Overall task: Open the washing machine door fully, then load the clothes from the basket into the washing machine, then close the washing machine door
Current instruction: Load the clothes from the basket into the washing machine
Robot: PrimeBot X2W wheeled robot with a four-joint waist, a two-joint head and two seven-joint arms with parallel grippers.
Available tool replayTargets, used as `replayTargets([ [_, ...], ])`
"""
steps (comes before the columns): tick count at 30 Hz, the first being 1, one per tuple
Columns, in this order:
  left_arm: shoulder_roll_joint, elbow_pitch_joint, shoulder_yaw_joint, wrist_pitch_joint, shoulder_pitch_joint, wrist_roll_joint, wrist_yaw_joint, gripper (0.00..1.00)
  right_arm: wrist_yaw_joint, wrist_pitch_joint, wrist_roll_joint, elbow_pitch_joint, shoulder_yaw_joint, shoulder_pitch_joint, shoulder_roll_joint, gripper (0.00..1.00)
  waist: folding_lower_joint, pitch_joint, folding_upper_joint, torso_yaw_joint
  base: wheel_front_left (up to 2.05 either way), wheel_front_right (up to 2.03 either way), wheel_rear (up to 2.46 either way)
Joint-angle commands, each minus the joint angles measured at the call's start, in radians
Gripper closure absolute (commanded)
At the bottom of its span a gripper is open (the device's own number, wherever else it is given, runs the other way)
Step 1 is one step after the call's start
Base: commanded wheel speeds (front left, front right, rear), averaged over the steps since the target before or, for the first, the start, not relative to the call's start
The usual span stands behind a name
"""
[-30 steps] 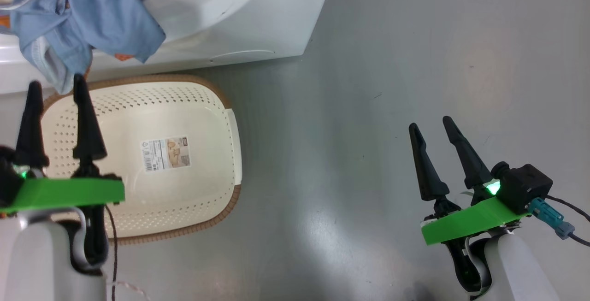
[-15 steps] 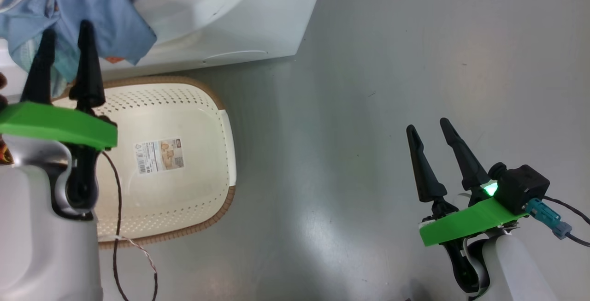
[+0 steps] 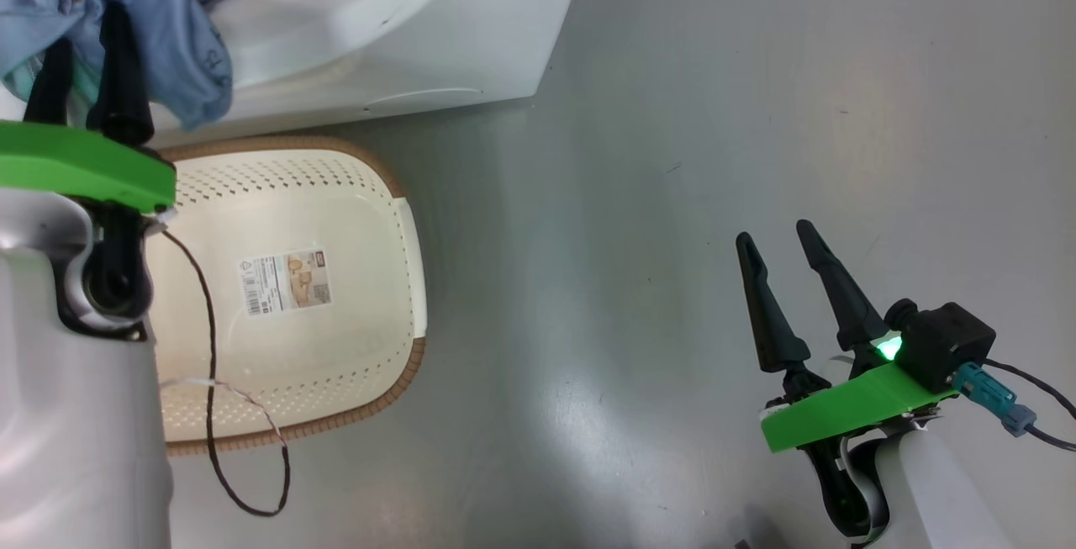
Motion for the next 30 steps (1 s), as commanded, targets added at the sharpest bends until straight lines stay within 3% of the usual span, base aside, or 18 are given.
replayTargets([
  [1, 0.041, -0.011, 0.024, 0.001, -0.012, 0.004, 0.003, 0.35, 0.002, -0.012, 0.007, -0.016, 0.028, 0.008, 0.002, 0.00, 0.0000, 0.001, 0.0000, 0.000, 0.00, 0.00, 0.00],
  [2, 0.047, 0.005, 0.021, 0.005, -0.021, 0.008, 0.005, 0.64, 0.002, -0.012, 0.007, -0.015, 0.029, 0.007, 0.002, 0.00, 0.0000, 0.002, 0.0000, 0.000, 0.00, 0.00, 0.00],
  [3, 0.054, 0.020, 0.018, 0.008, -0.031, 0.012, 0.006, 1.00, 0.002, -0.012, 0.008, -0.013, 0.030, 0.006, 0.002, 0.00, 0.0000, 0.003, 0.0000, 0.000, 0.00, 0.00, 0.00],
  [10, 0.129, 0.107, -0.028, -0.003, -0.134, 0.090, 0.011, 1.00, 0.002, -0.012, 0.016, -0.007, 0.034, -0.002, 0.002, 0.00, 0.0000, 0.014, 0.0000, -0.005, 0.00, 0.00, 0.00],
  [21, 0.226, 0.202, -0.127, -0.167, -0.350, 0.244, -0.007, 1.00, 0.002, -0.012, 0.031, -0.018, 0.042, -0.007, 0.002, 0.00, 0.0000, 0.045, 0.0000, -0.028, 0.00, 0.00, 0.00],
  [30, 0.251, 0.317, -0.158, -0.233, -0.494, 0.256, -0.040, 1.00, 0.002, -0.012, 0.039, -0.031, 0.045, 0.007, 0.002, 0.00, 0.0000, 0.100, 0.0000, -0.052, 0.00, 0.00, 0.00],
])
